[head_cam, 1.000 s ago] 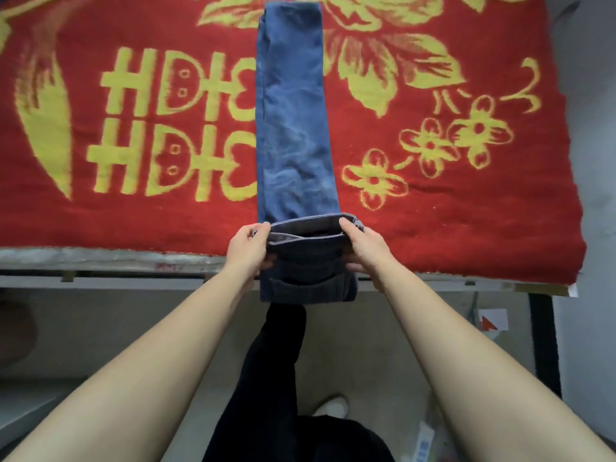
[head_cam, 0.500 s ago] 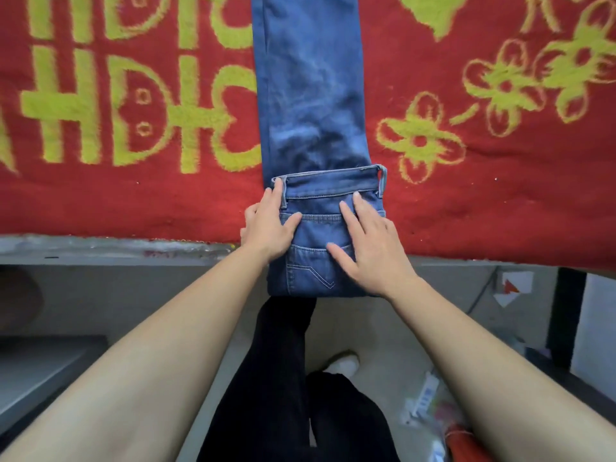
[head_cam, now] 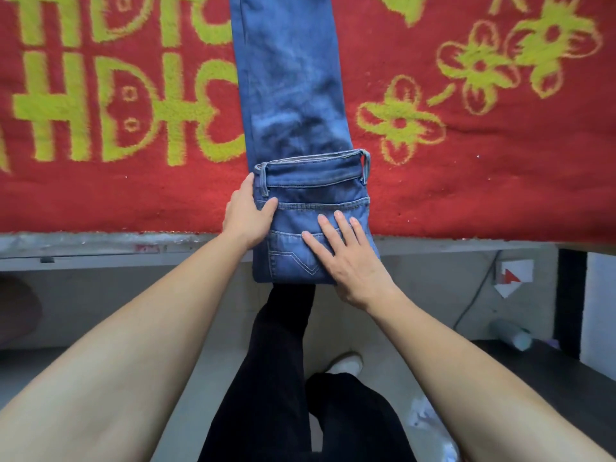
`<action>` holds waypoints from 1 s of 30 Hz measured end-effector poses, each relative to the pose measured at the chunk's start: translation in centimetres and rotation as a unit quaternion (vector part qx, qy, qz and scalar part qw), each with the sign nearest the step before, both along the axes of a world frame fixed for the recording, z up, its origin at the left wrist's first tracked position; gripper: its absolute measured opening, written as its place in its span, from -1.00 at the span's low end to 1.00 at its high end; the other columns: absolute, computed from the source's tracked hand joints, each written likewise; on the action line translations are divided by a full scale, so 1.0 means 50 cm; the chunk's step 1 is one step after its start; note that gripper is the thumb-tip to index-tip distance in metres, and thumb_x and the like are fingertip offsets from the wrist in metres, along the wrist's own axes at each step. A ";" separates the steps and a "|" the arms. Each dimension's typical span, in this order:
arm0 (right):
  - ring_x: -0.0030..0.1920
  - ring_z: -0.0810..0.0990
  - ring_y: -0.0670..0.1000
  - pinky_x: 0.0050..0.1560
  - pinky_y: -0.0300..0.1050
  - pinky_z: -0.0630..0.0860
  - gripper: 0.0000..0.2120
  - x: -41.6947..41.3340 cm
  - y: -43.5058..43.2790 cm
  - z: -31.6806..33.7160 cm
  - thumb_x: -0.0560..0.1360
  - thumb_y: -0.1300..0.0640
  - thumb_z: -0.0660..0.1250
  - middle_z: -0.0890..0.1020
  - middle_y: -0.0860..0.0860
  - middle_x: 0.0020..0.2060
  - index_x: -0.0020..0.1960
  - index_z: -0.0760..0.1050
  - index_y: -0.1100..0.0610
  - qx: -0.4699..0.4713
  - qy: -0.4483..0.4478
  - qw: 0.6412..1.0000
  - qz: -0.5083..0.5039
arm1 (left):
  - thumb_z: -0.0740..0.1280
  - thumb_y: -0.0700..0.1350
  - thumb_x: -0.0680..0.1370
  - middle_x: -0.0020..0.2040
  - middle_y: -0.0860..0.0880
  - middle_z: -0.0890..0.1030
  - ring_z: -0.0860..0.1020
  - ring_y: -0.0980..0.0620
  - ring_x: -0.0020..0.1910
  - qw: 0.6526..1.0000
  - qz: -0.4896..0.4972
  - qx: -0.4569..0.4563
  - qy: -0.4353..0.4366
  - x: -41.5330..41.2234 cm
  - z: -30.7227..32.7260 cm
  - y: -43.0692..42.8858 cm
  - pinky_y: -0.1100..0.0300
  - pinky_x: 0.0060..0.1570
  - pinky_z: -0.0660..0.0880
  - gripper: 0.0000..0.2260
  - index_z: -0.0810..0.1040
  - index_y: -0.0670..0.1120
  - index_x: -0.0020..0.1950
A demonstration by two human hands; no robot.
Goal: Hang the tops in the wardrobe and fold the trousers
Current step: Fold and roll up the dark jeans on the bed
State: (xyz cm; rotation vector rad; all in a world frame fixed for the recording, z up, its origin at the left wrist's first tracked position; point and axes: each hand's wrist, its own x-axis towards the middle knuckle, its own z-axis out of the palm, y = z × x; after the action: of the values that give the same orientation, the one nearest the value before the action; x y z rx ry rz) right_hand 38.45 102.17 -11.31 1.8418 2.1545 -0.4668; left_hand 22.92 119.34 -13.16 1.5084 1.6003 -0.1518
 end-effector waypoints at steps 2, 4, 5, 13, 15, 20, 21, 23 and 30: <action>0.40 0.40 0.37 0.39 0.31 0.33 0.05 0.021 -0.002 0.020 0.04 0.10 0.63 0.41 0.24 0.43 0.50 0.35 0.09 0.019 0.057 0.998 0.011 | 0.39 0.27 0.42 0.43 -0.15 0.40 0.42 -0.15 0.37 0.995 0.050 -0.082 0.013 -0.020 0.002 -0.025 -0.08 0.38 0.34 -0.17 0.14 -0.02 0.57; 0.35 0.45 0.35 0.35 0.32 0.36 -0.02 0.046 0.002 0.046 0.04 0.07 0.62 0.46 0.22 0.39 0.44 0.41 0.10 0.034 0.113 0.993 0.015 | 0.39 0.42 0.31 0.36 -0.09 0.51 0.53 -0.08 0.27 0.976 0.119 -0.181 -0.032 -0.040 0.017 -0.058 -0.06 0.32 0.43 -0.10 0.30 -0.06 0.48; 0.34 0.46 0.34 0.33 0.33 0.37 -0.06 0.056 0.006 0.060 0.07 0.06 0.60 0.47 0.21 0.38 0.42 0.41 0.10 0.035 0.135 0.990 0.017 | 0.39 0.39 0.35 0.28 -0.08 0.59 0.60 -0.05 0.19 0.959 0.159 -0.221 -0.072 -0.046 0.030 -0.072 -0.03 0.26 0.49 -0.21 0.43 -0.11 0.40; 0.15 0.59 0.23 0.16 0.09 0.55 -0.44 0.067 -0.035 0.166 0.37 0.03 0.29 0.57 0.23 0.20 0.33 0.55 0.20 0.161 0.271 0.948 -0.052 | 0.40 -0.04 0.51 0.07 -0.11 0.70 0.68 -0.08 0.01 0.914 0.244 -0.276 -0.169 -0.056 0.126 -0.116 -0.04 0.14 0.58 -0.69 0.62 -0.19 0.18; 0.11 0.59 0.16 0.14 0.01 0.55 -0.43 0.066 -0.036 0.189 0.33 0.03 0.34 0.60 0.16 0.16 0.33 0.56 0.15 0.178 0.272 0.943 -0.071 | 0.32 -0.12 0.55 0.02 -0.11 0.70 0.68 -0.08 -0.08 0.901 0.237 -0.317 -0.176 -0.052 0.156 -0.119 0.03 0.01 0.62 -0.75 0.62 -0.21 0.16; 0.07 0.62 0.13 0.15 0.02 0.56 -0.46 0.089 0.027 0.234 0.29 0.06 0.39 0.62 0.10 0.10 0.26 0.59 0.16 0.223 0.276 0.925 -0.132 | 0.20 -0.24 0.55 -0.23 -0.13 0.68 0.63 -0.02 -0.40 0.896 0.233 -0.336 -0.175 -0.040 0.201 -0.071 0.21 -0.39 0.59 -0.78 0.56 -0.30 0.09; 0.06 0.62 0.12 0.13 0.01 0.57 -0.47 0.097 0.048 0.240 0.29 0.06 0.39 0.63 0.08 0.09 0.24 0.59 0.15 0.231 0.273 0.923 -0.141 | 0.25 -0.26 0.52 -0.09 -0.14 0.66 0.63 -0.03 -0.33 0.900 0.248 -0.304 -0.187 -0.039 0.195 -0.051 0.18 -0.36 0.59 -0.64 0.45 -0.28 0.31; 0.02 0.63 0.10 0.09 -0.02 0.58 -0.50 0.107 0.096 0.249 0.28 0.06 0.38 0.64 0.05 0.05 0.21 0.61 0.13 0.238 0.270 0.919 -0.161 | 0.30 -0.30 0.50 0.10 -0.15 0.58 0.60 0.00 -0.23 0.915 0.255 -0.234 -0.205 -0.035 0.184 -0.011 0.22 -0.36 0.54 -0.44 0.28 -0.11 0.49; -0.02 0.66 0.04 0.12 -0.10 0.55 -0.58 0.166 0.337 0.225 0.29 0.02 0.36 0.71 0.02 -0.04 0.12 0.66 0.09 0.256 0.278 0.883 -0.277 | 0.09 0.23 0.62 0.04 0.03 0.65 0.57 0.02 -0.03 0.910 0.230 -0.215 -0.269 -0.022 0.159 0.130 0.02 0.03 0.48 -0.61 0.63 0.05 0.04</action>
State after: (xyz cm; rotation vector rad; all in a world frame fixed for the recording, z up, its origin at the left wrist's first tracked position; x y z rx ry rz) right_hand 46.75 119.00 -0.05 2.9646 2.1890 -0.6491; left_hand 21.80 125.83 -5.22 0.7189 1.3099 0.1613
